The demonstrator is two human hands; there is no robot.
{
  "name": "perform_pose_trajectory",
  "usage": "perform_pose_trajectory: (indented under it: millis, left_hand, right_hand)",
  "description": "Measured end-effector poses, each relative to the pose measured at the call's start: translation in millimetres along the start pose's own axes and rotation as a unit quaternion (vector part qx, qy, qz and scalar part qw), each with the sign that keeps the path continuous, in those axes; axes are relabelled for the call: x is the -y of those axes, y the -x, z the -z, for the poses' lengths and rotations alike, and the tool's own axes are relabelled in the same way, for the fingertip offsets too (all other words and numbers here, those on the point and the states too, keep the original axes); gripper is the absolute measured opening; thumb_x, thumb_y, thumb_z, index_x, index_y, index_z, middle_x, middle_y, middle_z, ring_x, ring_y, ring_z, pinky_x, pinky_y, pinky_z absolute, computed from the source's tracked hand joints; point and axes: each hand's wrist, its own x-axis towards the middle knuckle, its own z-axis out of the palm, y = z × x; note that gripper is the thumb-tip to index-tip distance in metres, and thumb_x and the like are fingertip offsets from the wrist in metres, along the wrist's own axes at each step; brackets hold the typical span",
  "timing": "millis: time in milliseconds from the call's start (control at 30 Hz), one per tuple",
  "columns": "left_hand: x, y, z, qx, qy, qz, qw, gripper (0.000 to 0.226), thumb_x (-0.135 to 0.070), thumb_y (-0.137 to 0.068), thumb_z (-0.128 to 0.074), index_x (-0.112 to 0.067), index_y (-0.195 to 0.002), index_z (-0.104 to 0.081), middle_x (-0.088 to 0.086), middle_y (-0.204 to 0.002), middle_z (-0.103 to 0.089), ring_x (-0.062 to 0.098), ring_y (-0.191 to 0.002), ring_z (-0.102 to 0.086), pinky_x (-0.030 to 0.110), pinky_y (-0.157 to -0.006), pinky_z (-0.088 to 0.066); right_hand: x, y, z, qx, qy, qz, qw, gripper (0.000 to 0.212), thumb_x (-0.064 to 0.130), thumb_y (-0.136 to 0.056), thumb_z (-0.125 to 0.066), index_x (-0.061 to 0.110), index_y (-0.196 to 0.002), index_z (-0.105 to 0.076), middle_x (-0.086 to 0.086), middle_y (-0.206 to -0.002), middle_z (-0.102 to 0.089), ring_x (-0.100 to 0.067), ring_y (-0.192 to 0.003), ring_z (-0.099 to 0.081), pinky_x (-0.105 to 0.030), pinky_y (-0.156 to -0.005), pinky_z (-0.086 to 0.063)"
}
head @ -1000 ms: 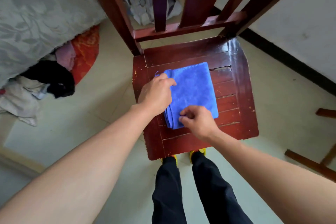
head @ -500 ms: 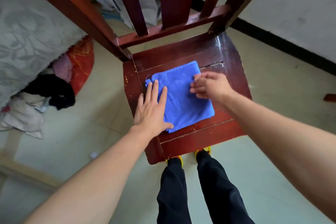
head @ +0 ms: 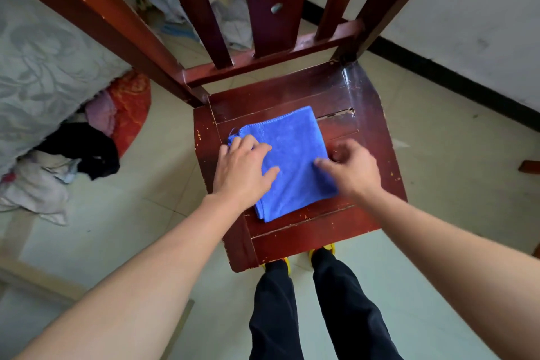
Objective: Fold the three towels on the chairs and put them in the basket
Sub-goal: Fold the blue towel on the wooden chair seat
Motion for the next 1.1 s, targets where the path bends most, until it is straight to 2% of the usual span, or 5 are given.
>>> perform_pose_trajectory:
  millis: [200, 567, 700, 800, 1100]
  left_hand:
    - [-19, -62, -2, 0.064, 0.391, 0.233, 0.888, 0.016, -0.016, -0.081, -0.056, -0.005, -0.080, -0.067, 0.010, -0.071, -0.063, 0.022, -0.060, -0.058, 0.026, -0.061, -0.049]
    - [-17, -66, 36, 0.170, 0.658, 0.370, 0.634, 0.083, -0.071, -0.079, -0.054, -0.013, -0.137, -0.038, 0.032, -0.120, -0.057, 0.046, -0.103, -0.063, 0.050, -0.095, -0.049]
    - [-28, -62, 33, 0.147, 0.588, 0.355, 0.712, 0.026, -0.025, -0.086, -0.066, -0.021, -0.110, -0.056, 0.013, -0.122, -0.059, 0.029, -0.095, -0.065, 0.038, -0.069, -0.053]
    - [-23, -50, 20, 0.076, 0.557, 0.343, 0.752, 0.044, 0.007, -0.078, -0.057, -0.026, -0.106, -0.061, 0.010, -0.111, -0.062, 0.025, -0.095, -0.063, 0.034, -0.067, -0.053]
    - [6, -3, -12, -0.108, 0.050, 0.067, 0.991, 0.043, -0.001, -0.071, -0.069, -0.017, -0.107, -0.053, 0.006, -0.098, -0.052, 0.027, -0.090, -0.052, 0.038, -0.066, -0.045]
  right_hand:
    - [-18, 24, -18, 0.049, 0.089, -0.048, 0.994, 0.048, 0.061, -0.065, -0.074, 0.032, -0.096, -0.052, 0.015, -0.082, -0.057, -0.018, -0.077, -0.054, -0.032, -0.067, -0.040]
    - [-16, 12, 17, -0.035, 0.159, 0.282, 0.945, 0.032, 0.009, -0.069, -0.063, 0.021, -0.093, -0.046, -0.002, -0.093, -0.050, -0.027, -0.086, -0.048, -0.035, -0.061, -0.038]
    - [-28, 21, 8, -0.106, 0.308, 0.406, 0.854, 0.021, 0.008, -0.072, -0.062, 0.014, -0.091, -0.056, -0.009, -0.085, -0.052, -0.032, -0.077, -0.051, -0.038, -0.054, -0.038]
    - [-42, 30, -3, -0.098, 0.372, 0.432, 0.816, 0.021, 0.010, -0.078, -0.045, 0.016, -0.094, -0.058, -0.008, -0.091, -0.057, -0.031, -0.080, -0.054, -0.038, -0.058, -0.036]
    - [-59, 46, -17, -0.025, 0.397, 0.438, 0.806, 0.011, 0.023, -0.085, -0.059, 0.015, -0.089, -0.066, -0.008, -0.094, -0.060, -0.031, -0.083, -0.056, -0.038, -0.063, -0.035]
